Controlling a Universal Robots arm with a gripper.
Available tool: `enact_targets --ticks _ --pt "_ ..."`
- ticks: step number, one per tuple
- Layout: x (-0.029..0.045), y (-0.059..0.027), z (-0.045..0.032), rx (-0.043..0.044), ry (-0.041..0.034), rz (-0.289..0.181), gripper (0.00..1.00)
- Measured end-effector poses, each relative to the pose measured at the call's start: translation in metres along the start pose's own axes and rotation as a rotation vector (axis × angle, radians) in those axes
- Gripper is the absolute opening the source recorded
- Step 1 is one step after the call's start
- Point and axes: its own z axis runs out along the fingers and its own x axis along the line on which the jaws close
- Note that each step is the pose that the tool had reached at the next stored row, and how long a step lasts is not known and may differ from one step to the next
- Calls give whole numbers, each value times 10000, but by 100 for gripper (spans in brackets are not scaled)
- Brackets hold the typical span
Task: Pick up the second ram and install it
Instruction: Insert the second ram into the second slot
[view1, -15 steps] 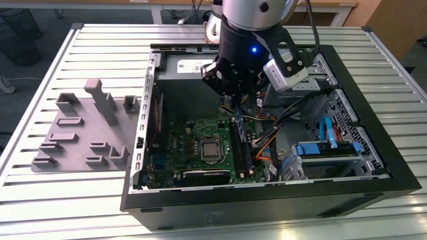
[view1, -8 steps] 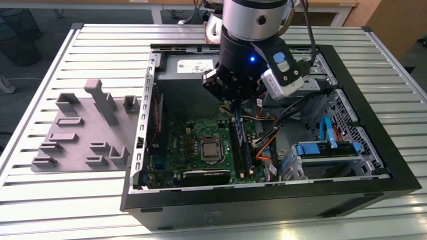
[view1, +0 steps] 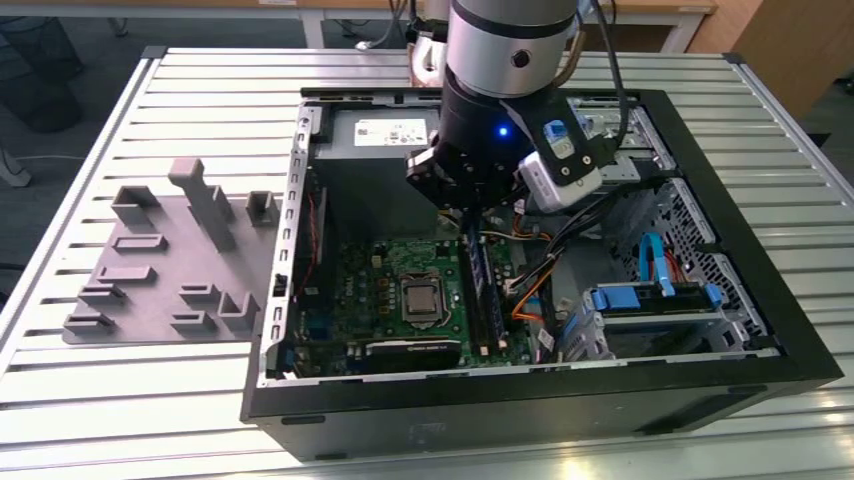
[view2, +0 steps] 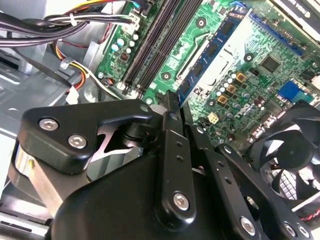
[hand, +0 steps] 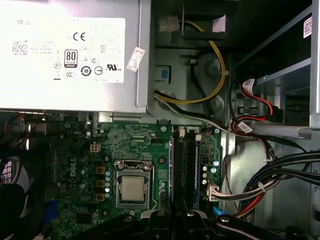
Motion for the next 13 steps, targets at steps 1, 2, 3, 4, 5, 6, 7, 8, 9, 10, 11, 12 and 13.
enact_targets --ticks 1,2,3,4,5,6,7,8,9,10,11,12,13 --pt "0 0 0 1 3 1 14" --pt "0 0 0 2 4 1 14" --pt "-4 0 1 0 3 0 14" --pt "-13 0 3 -2 3 -1 14" --pt "-26 0 7 -4 2 0 14" --pt "-36 -1 15 -5 2 0 14" --pt "-43 -1 26 -4 2 0 14" --pt "-50 -1 41 -3 2 5 14" --pt "-58 -1 59 -4 2 19 14" --pt "-67 -2 77 -4 2 52 14" --pt "-76 -2 95 -4 1 91 14" --pt "-86 -2 113 -4 1 119 14" --pt "-94 -3 132 -4 1 130 14"
